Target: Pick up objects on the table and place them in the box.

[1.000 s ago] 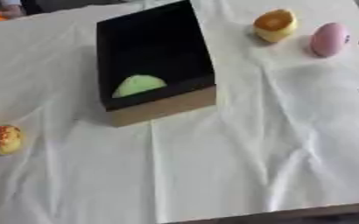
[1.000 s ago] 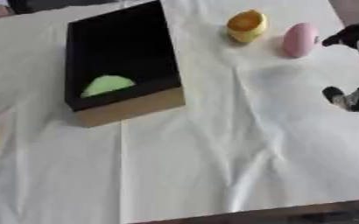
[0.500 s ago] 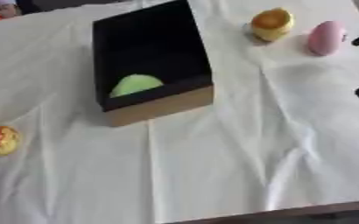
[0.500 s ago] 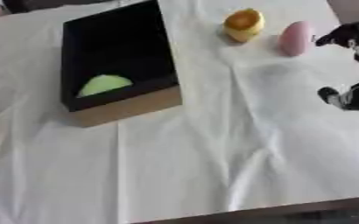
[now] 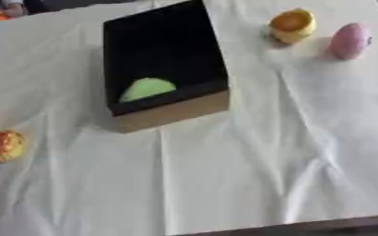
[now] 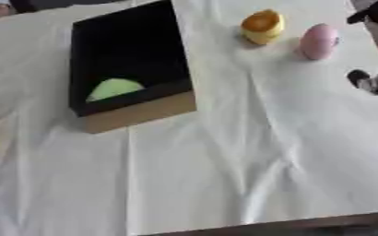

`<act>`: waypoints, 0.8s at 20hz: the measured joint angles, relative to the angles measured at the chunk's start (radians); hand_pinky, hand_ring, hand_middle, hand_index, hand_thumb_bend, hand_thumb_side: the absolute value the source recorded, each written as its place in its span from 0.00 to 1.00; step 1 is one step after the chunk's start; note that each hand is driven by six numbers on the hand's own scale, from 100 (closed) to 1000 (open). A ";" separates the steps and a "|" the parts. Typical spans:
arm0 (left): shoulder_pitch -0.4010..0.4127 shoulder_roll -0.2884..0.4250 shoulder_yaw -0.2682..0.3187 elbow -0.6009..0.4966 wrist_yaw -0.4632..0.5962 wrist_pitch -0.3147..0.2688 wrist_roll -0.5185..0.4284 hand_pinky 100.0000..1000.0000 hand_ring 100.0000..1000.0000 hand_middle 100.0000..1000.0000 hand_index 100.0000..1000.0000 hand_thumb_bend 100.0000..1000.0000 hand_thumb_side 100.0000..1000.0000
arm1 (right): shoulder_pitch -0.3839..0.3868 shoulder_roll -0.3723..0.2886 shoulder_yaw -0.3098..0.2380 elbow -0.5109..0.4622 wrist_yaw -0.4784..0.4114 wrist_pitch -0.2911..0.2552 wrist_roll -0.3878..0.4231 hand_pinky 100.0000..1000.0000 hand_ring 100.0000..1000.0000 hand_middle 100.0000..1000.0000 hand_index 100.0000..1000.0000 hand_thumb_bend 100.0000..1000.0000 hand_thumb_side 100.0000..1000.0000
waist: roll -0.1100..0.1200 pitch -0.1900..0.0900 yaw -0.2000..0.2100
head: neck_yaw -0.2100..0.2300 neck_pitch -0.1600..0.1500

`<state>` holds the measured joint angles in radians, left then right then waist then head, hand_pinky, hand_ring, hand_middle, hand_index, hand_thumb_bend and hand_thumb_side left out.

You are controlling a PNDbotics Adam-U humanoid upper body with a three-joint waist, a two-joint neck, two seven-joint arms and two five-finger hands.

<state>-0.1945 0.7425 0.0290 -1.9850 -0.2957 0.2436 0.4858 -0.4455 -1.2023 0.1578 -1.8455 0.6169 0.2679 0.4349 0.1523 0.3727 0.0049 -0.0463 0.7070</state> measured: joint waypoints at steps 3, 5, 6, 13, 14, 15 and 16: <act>0.000 0.000 -0.002 0.000 0.001 0.001 -0.003 0.65 0.79 0.76 0.80 0.84 0.60 | -0.048 0.021 0.020 0.068 0.024 -0.014 -0.001 0.85 0.91 0.87 0.93 0.24 0.15 | 0.000 0.004 0.003 | -0.001 -0.005; 0.000 0.000 -0.002 0.000 0.001 0.001 -0.003 0.65 0.79 0.76 0.80 0.84 0.60 | -0.066 0.031 0.029 0.108 0.035 -0.030 -0.006 0.85 0.91 0.87 0.93 0.24 0.15 | 0.000 0.004 0.003 | -0.001 -0.005; 0.000 0.000 -0.002 0.000 0.001 0.001 -0.003 0.65 0.79 0.76 0.80 0.84 0.60 | -0.071 0.035 0.032 0.123 0.039 -0.038 -0.009 0.85 0.91 0.87 0.93 0.24 0.15 | 0.000 0.004 0.003 | -0.001 -0.005; -0.009 -0.003 -0.002 0.000 0.006 -0.001 -0.006 0.65 0.79 0.76 0.79 0.84 0.60 | -0.158 0.091 0.043 0.238 0.044 -0.053 -0.017 0.85 0.91 0.86 0.93 0.19 0.18 | 0.000 0.021 0.015 | -0.002 -0.018; -0.009 -0.003 -0.003 0.000 0.007 -0.001 -0.006 0.65 0.79 0.76 0.79 0.84 0.60 | -0.169 0.099 0.047 0.258 0.044 -0.059 -0.018 0.85 0.91 0.86 0.93 0.19 0.18 | 0.000 0.022 0.017 | -0.003 -0.022; -0.010 -0.003 -0.003 0.000 0.008 -0.001 -0.006 0.65 0.79 0.76 0.79 0.84 0.60 | -0.177 0.106 0.052 0.276 0.044 -0.065 -0.019 0.85 0.91 0.86 0.93 0.18 0.19 | 0.000 0.023 0.020 | -0.003 -0.022; -0.010 -0.004 -0.003 0.000 0.009 -0.001 -0.006 0.65 0.79 0.76 0.79 0.84 0.60 | -0.183 0.112 0.055 0.291 0.044 -0.072 -0.019 0.85 0.91 0.86 0.93 0.18 0.19 | 0.000 0.025 0.022 | -0.004 -0.023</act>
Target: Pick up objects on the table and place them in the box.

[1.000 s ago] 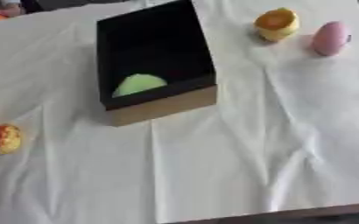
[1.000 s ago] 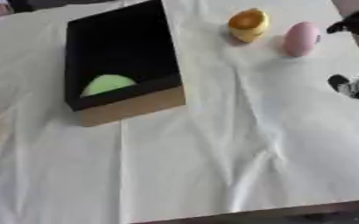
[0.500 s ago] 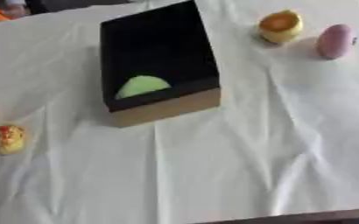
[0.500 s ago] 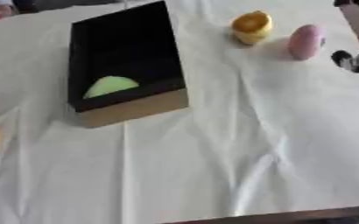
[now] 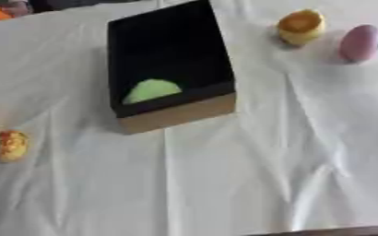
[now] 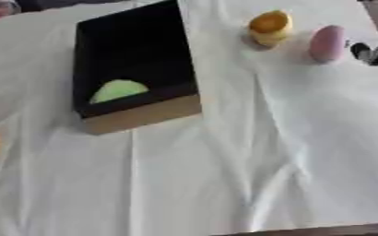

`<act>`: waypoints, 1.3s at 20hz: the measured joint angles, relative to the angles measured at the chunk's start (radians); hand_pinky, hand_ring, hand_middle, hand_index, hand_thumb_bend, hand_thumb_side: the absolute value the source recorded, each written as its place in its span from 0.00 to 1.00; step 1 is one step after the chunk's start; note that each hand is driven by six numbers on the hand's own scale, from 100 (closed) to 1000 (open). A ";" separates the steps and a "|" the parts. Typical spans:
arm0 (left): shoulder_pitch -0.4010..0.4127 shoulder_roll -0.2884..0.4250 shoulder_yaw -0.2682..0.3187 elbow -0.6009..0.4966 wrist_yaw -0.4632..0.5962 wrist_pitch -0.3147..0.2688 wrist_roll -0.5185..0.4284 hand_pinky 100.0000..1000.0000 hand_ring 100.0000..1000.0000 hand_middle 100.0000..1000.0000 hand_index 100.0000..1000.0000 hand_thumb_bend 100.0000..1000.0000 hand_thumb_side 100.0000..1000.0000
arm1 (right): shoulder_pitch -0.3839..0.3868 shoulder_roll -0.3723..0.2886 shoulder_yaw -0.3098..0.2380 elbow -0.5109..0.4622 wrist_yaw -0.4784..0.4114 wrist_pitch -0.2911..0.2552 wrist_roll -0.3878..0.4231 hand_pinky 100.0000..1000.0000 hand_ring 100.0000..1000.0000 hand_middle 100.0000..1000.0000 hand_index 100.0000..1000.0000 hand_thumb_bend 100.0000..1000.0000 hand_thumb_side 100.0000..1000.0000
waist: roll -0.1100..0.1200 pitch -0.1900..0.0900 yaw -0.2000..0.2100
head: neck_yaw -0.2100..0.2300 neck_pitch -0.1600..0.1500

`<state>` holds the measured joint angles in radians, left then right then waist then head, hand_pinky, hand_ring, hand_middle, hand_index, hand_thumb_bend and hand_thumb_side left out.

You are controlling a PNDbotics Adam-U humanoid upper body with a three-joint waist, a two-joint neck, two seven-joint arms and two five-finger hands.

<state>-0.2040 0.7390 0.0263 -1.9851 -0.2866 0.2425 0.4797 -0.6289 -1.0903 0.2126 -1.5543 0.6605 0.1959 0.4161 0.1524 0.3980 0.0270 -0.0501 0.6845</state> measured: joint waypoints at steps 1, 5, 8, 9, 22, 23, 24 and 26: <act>0.000 0.000 0.000 0.000 0.001 0.000 0.000 0.65 0.79 0.76 0.79 0.84 0.60 | -0.006 0.006 0.004 0.013 0.000 -0.007 0.000 0.85 0.91 0.86 0.93 0.18 0.20 | 0.000 0.003 0.001 | 0.000 0.000; 0.000 -0.001 0.000 0.000 0.004 0.000 0.000 0.65 0.79 0.76 0.79 0.84 0.60 | -0.028 0.026 0.011 0.049 0.002 -0.023 -0.003 0.85 0.91 0.86 0.93 0.18 0.19 | 0.001 0.006 0.004 | 0.000 -0.001; -0.002 -0.001 -0.002 0.000 0.005 0.000 0.000 0.65 0.79 0.76 0.79 0.84 0.60 | -0.048 0.042 0.017 0.077 0.008 -0.030 -0.003 0.85 0.91 0.86 0.93 0.18 0.19 | 0.003 0.010 0.005 | 0.000 -0.004; -0.003 -0.001 -0.003 0.000 0.005 0.000 0.000 0.65 0.79 0.76 0.79 0.84 0.60 | -0.052 0.047 0.017 0.086 0.010 -0.033 -0.002 0.85 0.91 0.86 0.93 0.18 0.20 | 0.004 0.010 0.005 | -0.001 -0.004; -0.011 -0.009 -0.005 0.000 0.014 0.000 -0.001 0.65 0.79 0.76 0.79 0.84 0.59 | -0.066 0.084 0.029 0.162 0.024 -0.062 0.008 0.83 0.89 0.80 0.89 0.13 0.08 | 0.012 0.022 0.013 | 0.000 -0.008; -0.012 -0.010 -0.005 0.000 0.014 0.000 -0.001 0.65 0.79 0.76 0.79 0.84 0.59 | -0.067 0.085 0.029 0.165 0.024 -0.064 0.010 0.83 0.89 0.80 0.88 0.09 0.04 | 0.013 0.022 0.013 | -0.001 -0.008; -0.014 -0.010 -0.005 0.000 0.014 0.000 -0.001 0.65 0.79 0.76 0.79 0.84 0.59 | -0.067 0.087 0.029 0.167 0.023 -0.066 0.013 0.83 0.89 0.79 0.87 0.05 0.00 | 0.013 0.022 0.013 | -0.002 -0.008; -0.016 -0.010 -0.005 0.000 0.015 -0.001 -0.001 0.65 0.79 0.76 0.79 0.84 0.59 | -0.070 0.092 0.032 0.171 0.021 -0.068 0.017 0.82 0.87 0.77 0.85 0.00 0.00 | 0.014 0.022 0.013 | -0.005 -0.008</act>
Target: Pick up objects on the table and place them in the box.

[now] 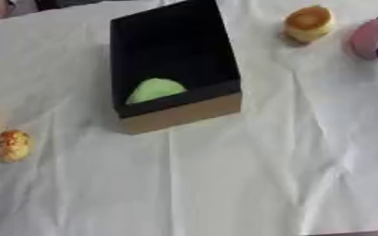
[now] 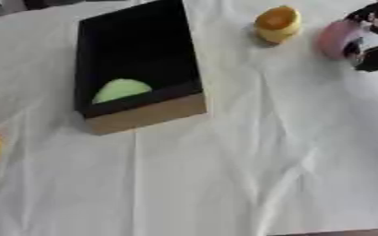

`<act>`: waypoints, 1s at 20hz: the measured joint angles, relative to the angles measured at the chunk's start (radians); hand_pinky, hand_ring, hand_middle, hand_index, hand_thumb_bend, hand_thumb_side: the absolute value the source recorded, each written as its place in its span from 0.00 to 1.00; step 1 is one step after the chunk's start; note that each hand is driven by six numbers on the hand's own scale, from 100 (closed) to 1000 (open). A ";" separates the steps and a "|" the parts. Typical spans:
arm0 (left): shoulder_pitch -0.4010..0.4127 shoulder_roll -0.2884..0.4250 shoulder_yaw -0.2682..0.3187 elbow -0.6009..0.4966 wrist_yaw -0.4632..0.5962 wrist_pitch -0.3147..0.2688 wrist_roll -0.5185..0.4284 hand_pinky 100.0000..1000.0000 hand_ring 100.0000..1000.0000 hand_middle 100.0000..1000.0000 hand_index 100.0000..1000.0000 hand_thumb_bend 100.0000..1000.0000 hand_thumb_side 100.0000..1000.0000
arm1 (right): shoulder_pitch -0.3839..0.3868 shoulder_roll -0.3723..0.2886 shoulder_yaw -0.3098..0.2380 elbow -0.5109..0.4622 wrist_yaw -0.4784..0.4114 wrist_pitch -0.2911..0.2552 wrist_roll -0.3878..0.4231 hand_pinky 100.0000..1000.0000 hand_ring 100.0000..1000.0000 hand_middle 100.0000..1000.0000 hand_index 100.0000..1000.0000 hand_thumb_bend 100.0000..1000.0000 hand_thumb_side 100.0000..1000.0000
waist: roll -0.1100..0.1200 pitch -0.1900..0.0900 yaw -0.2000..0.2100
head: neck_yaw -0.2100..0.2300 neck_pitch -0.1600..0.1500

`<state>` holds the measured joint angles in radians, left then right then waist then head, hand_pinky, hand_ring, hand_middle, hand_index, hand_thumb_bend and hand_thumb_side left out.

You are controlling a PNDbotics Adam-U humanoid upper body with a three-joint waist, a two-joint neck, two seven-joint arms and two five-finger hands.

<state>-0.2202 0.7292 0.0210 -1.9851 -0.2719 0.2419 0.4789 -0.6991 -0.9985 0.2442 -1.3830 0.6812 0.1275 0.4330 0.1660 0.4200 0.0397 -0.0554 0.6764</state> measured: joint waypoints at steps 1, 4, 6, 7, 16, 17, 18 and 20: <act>0.000 0.000 0.000 0.000 0.000 0.000 0.000 0.65 0.79 0.76 0.79 0.84 0.59 | -0.001 0.001 0.001 0.002 -0.003 0.000 0.001 0.81 0.86 0.75 0.84 0.00 0.00 | 0.000 0.000 0.000 | -0.001 0.000; 0.000 0.000 0.000 0.000 0.002 -0.001 -0.001 0.65 0.79 0.76 0.79 0.84 0.59 | -0.002 0.001 0.001 0.004 -0.018 0.000 0.001 0.80 0.83 0.69 0.78 0.00 0.00 | 0.000 0.000 -0.002 | -0.001 0.000; 0.000 0.000 0.000 0.000 0.002 -0.001 -0.001 0.65 0.79 0.76 0.79 0.84 0.59 | -0.001 0.001 0.001 0.003 -0.029 0.001 0.001 0.78 0.80 0.64 0.74 0.00 0.00 | 0.000 0.000 -0.006 | -0.001 0.000; 0.000 0.000 0.000 0.000 0.002 -0.001 -0.001 0.65 0.79 0.76 0.79 0.84 0.59 | 0.002 0.001 0.000 0.000 -0.035 0.001 -0.001 0.78 0.80 0.64 0.74 0.00 0.00 | 0.000 0.000 -0.009 | -0.001 0.001; 0.007 0.000 0.000 0.000 -0.001 0.000 0.001 0.65 0.79 0.76 0.79 0.84 0.59 | 0.049 -0.034 -0.029 -0.145 -0.087 0.025 -0.073 0.75 0.73 0.57 0.67 0.00 0.00 | 0.000 -0.001 -0.041 | -0.025 0.010; 0.008 0.000 0.000 0.000 -0.002 0.001 0.001 0.65 0.79 0.76 0.79 0.84 0.59 | 0.050 -0.043 -0.035 -0.168 -0.095 0.027 -0.081 0.75 0.73 0.56 0.67 0.00 0.00 | 0.000 -0.001 -0.044 | -0.028 0.010; 0.008 0.000 0.000 0.000 -0.002 0.001 0.001 0.65 0.79 0.76 0.79 0.84 0.59 | 0.050 -0.051 -0.042 -0.195 -0.105 0.027 -0.089 0.74 0.72 0.56 0.66 0.00 0.00 | 0.000 -0.002 -0.046 | -0.030 0.010; 0.008 0.000 0.000 0.000 -0.003 0.001 0.001 0.65 0.79 0.76 0.79 0.84 0.60 | 0.048 -0.063 -0.053 -0.244 -0.124 0.020 -0.101 0.74 0.71 0.56 0.66 0.00 0.00 | 0.000 -0.007 -0.047 | -0.031 0.010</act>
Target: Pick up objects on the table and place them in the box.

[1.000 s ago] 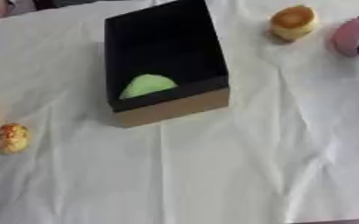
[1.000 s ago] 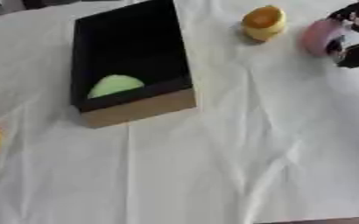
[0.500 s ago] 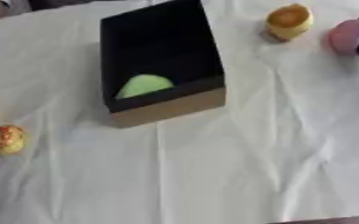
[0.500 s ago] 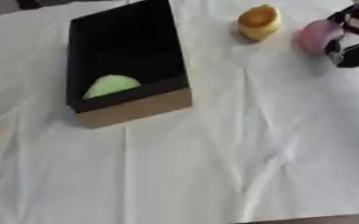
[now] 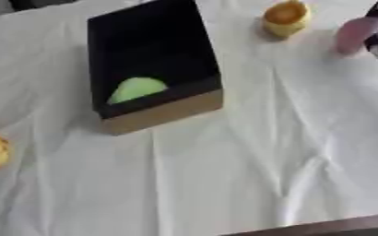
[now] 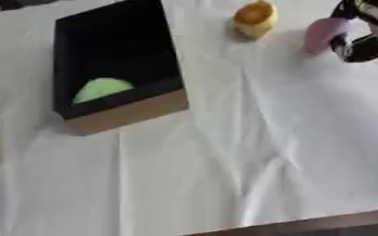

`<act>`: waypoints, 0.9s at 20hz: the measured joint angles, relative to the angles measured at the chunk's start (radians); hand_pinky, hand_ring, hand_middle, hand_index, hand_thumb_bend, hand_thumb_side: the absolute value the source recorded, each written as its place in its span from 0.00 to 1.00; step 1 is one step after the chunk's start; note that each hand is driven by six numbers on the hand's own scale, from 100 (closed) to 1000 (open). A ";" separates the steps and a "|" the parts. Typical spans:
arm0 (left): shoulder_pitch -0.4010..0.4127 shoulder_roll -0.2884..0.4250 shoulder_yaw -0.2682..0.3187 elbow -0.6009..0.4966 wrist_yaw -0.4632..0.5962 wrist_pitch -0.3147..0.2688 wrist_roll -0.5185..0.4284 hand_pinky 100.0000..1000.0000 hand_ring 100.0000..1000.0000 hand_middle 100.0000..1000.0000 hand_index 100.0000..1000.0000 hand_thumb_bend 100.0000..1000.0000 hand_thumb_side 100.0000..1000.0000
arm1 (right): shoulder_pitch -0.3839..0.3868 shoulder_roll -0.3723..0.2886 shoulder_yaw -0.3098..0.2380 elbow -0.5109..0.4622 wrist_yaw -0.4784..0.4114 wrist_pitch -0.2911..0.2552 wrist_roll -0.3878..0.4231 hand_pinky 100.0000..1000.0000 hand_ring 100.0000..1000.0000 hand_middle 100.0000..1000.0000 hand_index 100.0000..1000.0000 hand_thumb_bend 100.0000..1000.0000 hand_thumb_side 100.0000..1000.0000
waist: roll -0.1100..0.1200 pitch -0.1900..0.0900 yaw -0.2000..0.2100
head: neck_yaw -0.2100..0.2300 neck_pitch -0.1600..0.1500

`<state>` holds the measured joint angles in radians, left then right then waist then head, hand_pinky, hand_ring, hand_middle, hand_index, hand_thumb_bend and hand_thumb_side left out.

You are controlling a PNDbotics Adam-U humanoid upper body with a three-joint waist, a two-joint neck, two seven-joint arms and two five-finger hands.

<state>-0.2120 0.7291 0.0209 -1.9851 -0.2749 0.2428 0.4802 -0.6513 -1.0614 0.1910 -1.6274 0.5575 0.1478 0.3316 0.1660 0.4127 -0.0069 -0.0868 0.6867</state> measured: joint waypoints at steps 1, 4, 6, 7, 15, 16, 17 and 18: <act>0.000 0.000 0.000 0.000 -0.001 0.000 0.000 0.65 0.79 0.76 0.79 0.84 0.60 | -0.004 -0.005 -0.003 -0.024 -0.009 -0.006 -0.004 0.74 0.71 0.56 0.66 0.00 0.00 | 0.000 -0.003 0.000 | 0.001 0.000; 0.000 0.000 0.000 0.000 -0.006 0.000 0.000 0.65 0.79 0.76 0.79 0.85 0.60 | -0.037 -0.011 -0.005 -0.098 -0.043 -0.034 -0.001 0.74 0.70 0.56 0.66 0.00 0.00 | -0.001 -0.013 0.006 | 0.006 0.000; 0.000 0.000 0.000 0.000 -0.009 0.000 0.000 0.65 0.79 0.76 0.79 0.85 0.60 | -0.066 -0.012 0.005 -0.145 -0.059 -0.057 0.015 0.74 0.70 0.56 0.66 0.00 0.00 | -0.004 -0.013 0.010 | 0.007 0.000; 0.000 0.000 0.000 0.000 -0.010 -0.001 0.000 0.65 0.79 0.76 0.79 0.85 0.60 | -0.081 -0.012 0.012 -0.168 -0.065 -0.067 0.026 0.73 0.70 0.56 0.66 0.00 0.00 | -0.010 -0.014 0.010 | 0.006 0.000; -0.027 0.000 -0.012 0.000 -0.019 -0.010 0.000 0.65 0.80 0.76 0.79 0.85 0.60 | -0.260 0.073 0.108 -0.339 -0.122 -0.040 0.138 0.73 0.69 0.56 0.67 0.00 0.00 | -0.047 -0.023 0.030 | -0.002 -0.003; -0.035 0.000 -0.014 0.000 -0.020 -0.011 -0.002 0.65 0.80 0.76 0.79 0.85 0.60 | -0.282 0.093 0.125 -0.346 -0.132 -0.029 0.153 0.73 0.69 0.56 0.67 0.00 0.00 | -0.051 -0.023 0.035 | -0.005 -0.004; -0.044 0.000 -0.017 0.000 -0.021 -0.014 -0.004 0.65 0.80 0.76 0.79 0.85 0.60 | -0.302 0.114 0.142 -0.350 -0.141 -0.016 0.168 0.73 0.69 0.57 0.67 0.00 0.00 | -0.055 -0.023 0.040 | -0.008 -0.006; -0.053 0.000 -0.019 0.000 -0.022 -0.016 -0.005 0.65 0.80 0.76 0.79 0.85 0.61 | -0.319 0.135 0.160 -0.352 -0.150 -0.003 0.182 0.74 0.70 0.57 0.68 0.00 0.00 | -0.058 -0.023 0.048 | -0.013 -0.009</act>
<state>-0.2652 0.7287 0.0020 -1.9851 -0.2968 0.2272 0.4756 -0.9706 -0.9264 0.3509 -1.9795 0.4075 0.1444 0.5133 0.1082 0.3896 0.0414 -0.0995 0.6772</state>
